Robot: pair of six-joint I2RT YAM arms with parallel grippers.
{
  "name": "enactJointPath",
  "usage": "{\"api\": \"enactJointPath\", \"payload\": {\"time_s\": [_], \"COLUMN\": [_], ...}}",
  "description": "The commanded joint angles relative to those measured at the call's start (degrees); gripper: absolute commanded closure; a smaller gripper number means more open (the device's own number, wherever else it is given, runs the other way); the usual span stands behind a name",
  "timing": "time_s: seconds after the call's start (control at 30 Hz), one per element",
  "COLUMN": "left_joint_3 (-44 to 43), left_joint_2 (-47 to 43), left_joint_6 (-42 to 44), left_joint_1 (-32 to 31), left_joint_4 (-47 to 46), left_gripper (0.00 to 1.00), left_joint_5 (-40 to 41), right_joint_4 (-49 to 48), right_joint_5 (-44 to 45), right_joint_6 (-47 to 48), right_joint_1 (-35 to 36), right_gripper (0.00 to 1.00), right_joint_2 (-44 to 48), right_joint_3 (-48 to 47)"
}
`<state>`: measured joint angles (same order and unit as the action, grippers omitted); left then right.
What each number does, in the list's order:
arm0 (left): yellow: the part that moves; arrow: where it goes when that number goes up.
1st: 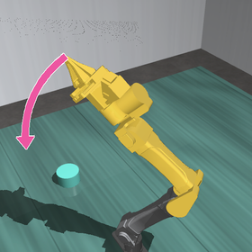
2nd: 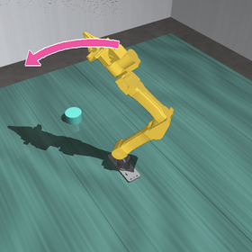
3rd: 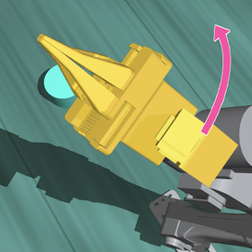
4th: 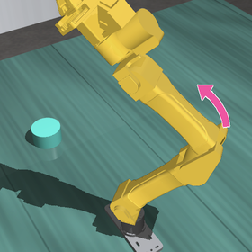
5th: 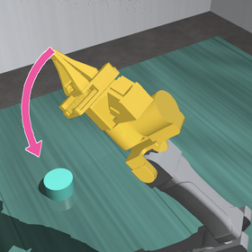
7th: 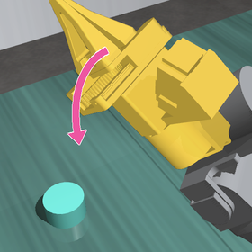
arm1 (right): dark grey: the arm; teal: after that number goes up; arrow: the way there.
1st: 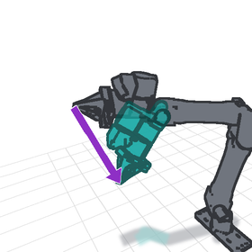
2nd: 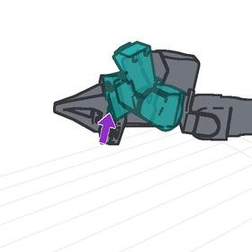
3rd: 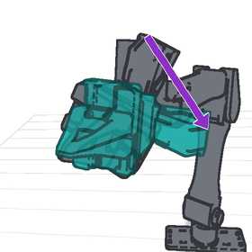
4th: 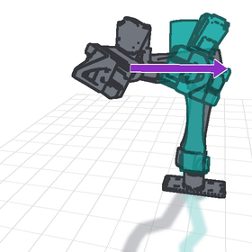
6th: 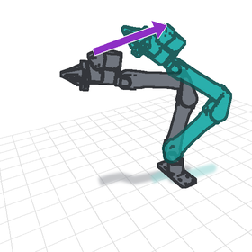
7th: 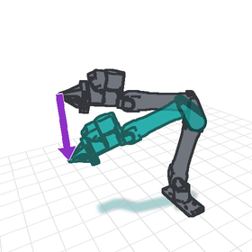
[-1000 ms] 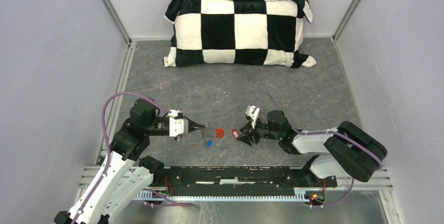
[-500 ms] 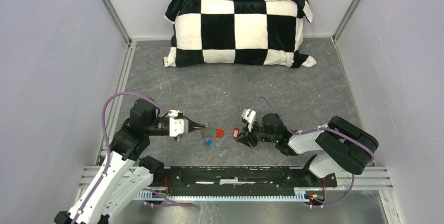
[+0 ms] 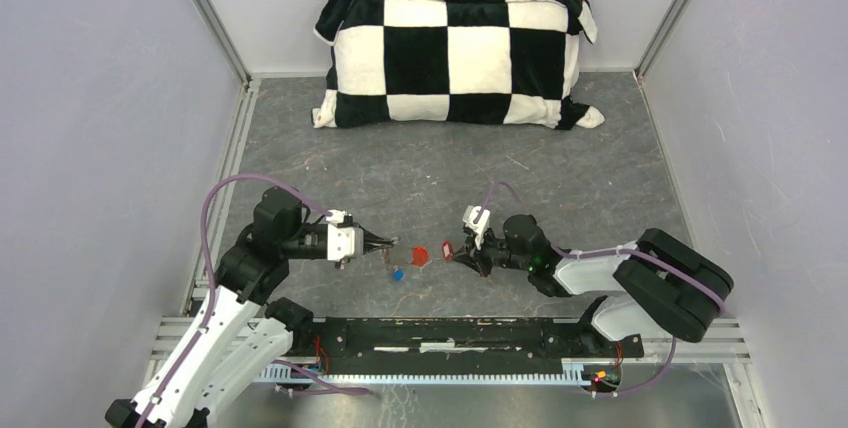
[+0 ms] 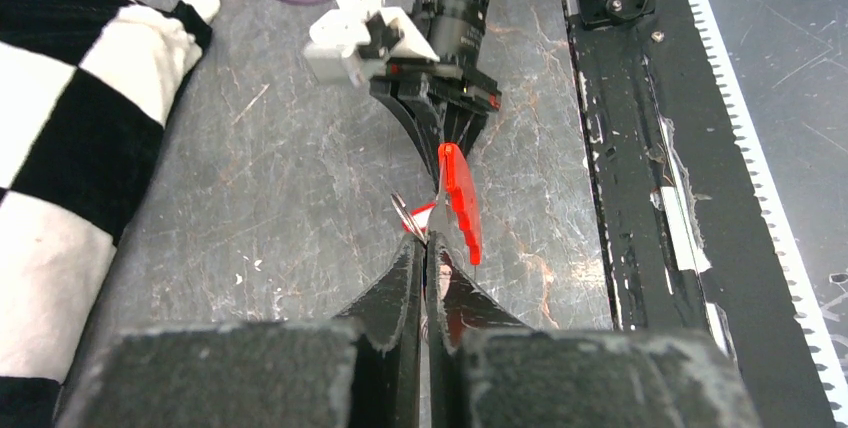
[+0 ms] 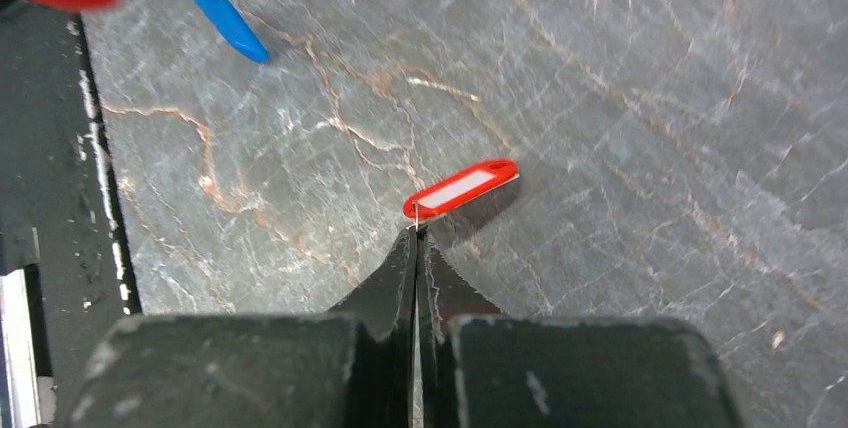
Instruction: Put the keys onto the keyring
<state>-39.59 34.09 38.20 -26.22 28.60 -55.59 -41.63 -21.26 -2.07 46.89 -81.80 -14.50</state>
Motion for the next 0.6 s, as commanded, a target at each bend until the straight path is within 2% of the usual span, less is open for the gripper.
{"api": "enactJointPath", "payload": {"time_s": [0.0, 0.27, 0.47, 0.57], "left_joint_3": [0.9, 2.2, 1.5, 1.2], "left_joint_2": [2.1, 4.4, 5.4, 5.2], "left_joint_6": [2.6, 1.3, 1.5, 1.0], "left_joint_1": [-0.1, -0.1, -0.1, -0.1], "left_joint_4": [-3.4, -5.3, -3.9, -3.8], "left_gripper": [0.98, 0.98, 0.98, 0.98], "left_joint_5": [-0.8, -0.3, 1.6, 1.3], "right_joint_4": [1.0, 5.8, 18.6, 21.1], "right_joint_5": [-2.5, -7.7, -9.5, -9.7], "right_joint_6": [4.5, 5.6, 6.8, 6.2], "right_joint_1": [0.3, 0.3, 0.5, 0.6], "right_gripper": [1.0, 1.0, 1.0, 0.99], "right_joint_2": [4.5, 9.1, 13.5, 14.6], "right_joint_3": [-0.2, -0.7, -5.4, -6.0]}}
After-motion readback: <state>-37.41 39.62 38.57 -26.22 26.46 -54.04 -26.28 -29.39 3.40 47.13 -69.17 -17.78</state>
